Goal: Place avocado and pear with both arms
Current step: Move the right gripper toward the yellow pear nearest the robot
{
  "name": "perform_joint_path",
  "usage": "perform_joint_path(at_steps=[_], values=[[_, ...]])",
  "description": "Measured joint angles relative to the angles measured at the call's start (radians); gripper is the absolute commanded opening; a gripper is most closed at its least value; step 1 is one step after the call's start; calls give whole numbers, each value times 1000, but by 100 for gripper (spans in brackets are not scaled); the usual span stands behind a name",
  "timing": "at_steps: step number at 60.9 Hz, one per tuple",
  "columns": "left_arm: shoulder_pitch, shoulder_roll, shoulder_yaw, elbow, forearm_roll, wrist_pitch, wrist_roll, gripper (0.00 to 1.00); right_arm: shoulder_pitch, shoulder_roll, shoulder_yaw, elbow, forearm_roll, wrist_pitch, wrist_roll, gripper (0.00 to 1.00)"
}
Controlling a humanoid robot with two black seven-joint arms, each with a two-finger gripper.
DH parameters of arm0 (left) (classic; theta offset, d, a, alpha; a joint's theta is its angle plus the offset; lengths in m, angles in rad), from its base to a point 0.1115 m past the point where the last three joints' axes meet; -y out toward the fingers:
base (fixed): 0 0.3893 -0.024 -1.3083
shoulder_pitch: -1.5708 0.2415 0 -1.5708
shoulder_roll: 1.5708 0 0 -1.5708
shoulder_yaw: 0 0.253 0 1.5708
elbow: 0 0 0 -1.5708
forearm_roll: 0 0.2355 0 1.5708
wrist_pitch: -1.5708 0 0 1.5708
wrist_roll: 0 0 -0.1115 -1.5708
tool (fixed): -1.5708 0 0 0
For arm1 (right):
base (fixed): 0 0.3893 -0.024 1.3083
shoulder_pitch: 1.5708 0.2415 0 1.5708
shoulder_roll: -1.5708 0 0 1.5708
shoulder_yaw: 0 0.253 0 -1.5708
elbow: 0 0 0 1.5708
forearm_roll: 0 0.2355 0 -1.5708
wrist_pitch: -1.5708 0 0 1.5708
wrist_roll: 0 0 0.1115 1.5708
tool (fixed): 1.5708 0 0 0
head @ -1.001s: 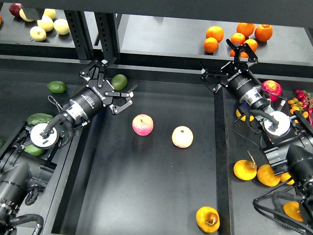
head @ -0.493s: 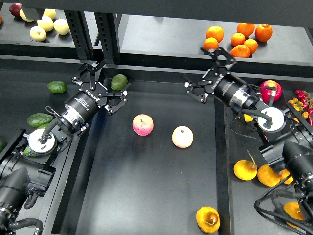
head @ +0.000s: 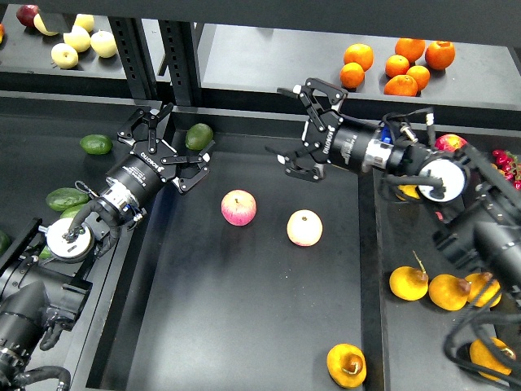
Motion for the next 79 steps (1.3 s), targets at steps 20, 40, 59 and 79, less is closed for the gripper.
perform_joint_path(at_steps=[20,40,59,79], values=[[5,0,-1,8,0,0,0,99,103,-194,-299,110,-18,0,-23,99],[5,0,0,8,0,0,0,99,126,-352,-570,191,-16,0,-23,99],[8,0,-5,11,0,0,0,99,77,-413,-733,242,-19,0,-23,100],[11,0,0,9,0,0,-3,99,1,-414,-799,231,-28,0,-23,100]])
